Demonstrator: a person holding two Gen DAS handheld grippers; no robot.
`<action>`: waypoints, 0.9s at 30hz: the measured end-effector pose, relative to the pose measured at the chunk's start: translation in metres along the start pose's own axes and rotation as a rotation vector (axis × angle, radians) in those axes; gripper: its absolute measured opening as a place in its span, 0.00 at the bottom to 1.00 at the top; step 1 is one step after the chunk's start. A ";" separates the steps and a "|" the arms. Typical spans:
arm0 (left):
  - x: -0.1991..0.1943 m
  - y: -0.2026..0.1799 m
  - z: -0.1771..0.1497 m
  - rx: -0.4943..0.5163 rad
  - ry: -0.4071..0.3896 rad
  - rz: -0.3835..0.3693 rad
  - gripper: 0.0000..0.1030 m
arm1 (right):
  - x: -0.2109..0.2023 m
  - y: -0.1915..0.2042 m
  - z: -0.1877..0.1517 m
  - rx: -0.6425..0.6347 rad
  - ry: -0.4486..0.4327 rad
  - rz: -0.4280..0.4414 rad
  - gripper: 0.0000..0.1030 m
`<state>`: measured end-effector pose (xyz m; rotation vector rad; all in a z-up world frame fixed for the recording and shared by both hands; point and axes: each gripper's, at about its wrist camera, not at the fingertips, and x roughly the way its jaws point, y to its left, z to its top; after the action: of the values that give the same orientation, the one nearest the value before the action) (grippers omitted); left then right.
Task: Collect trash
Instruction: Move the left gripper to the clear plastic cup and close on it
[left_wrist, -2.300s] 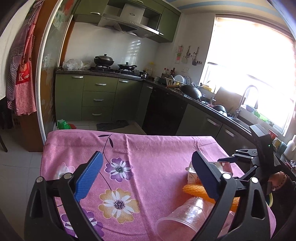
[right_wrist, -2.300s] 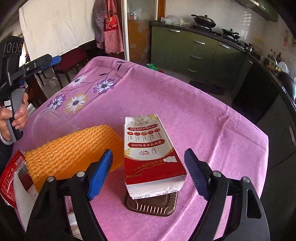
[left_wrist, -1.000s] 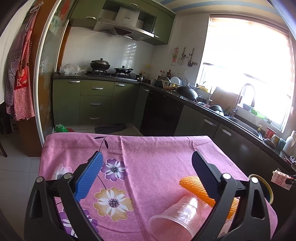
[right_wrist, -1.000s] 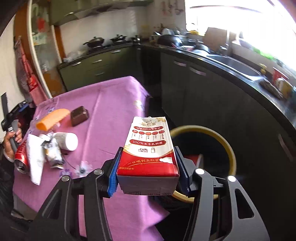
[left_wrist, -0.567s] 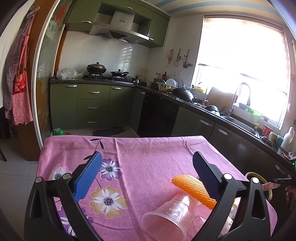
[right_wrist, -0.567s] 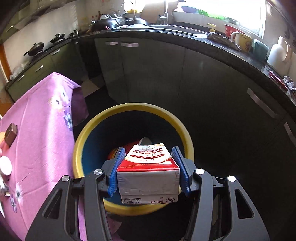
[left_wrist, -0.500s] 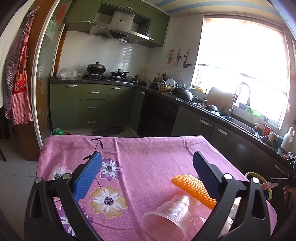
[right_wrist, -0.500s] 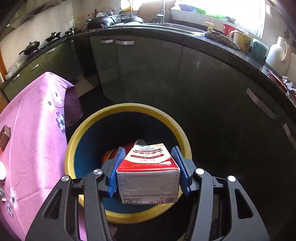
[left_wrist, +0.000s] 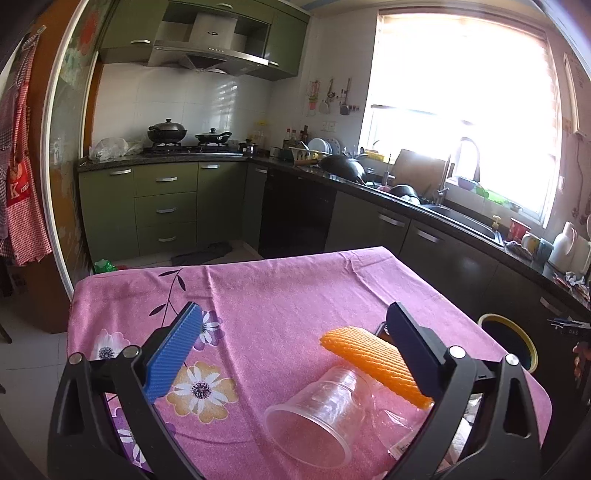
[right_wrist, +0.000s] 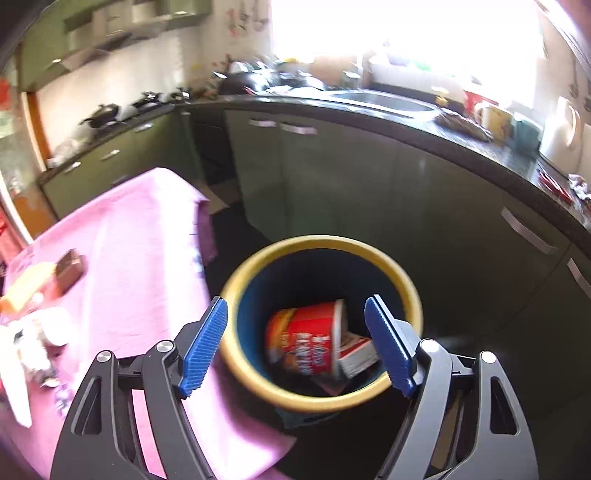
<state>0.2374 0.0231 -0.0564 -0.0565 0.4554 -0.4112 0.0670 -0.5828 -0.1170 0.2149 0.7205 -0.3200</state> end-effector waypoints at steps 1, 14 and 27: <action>-0.001 -0.002 -0.001 0.008 0.015 -0.011 0.93 | -0.004 0.008 0.001 -0.012 -0.005 0.011 0.75; 0.022 -0.024 -0.022 0.221 0.285 -0.126 0.93 | -0.028 0.065 -0.005 -0.087 -0.006 0.133 0.76; 0.060 -0.017 -0.040 0.274 0.456 -0.260 0.93 | -0.009 0.065 -0.010 -0.070 0.047 0.171 0.76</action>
<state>0.2624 -0.0149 -0.1153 0.2512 0.8407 -0.7444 0.0777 -0.5175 -0.1129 0.2165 0.7536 -0.1270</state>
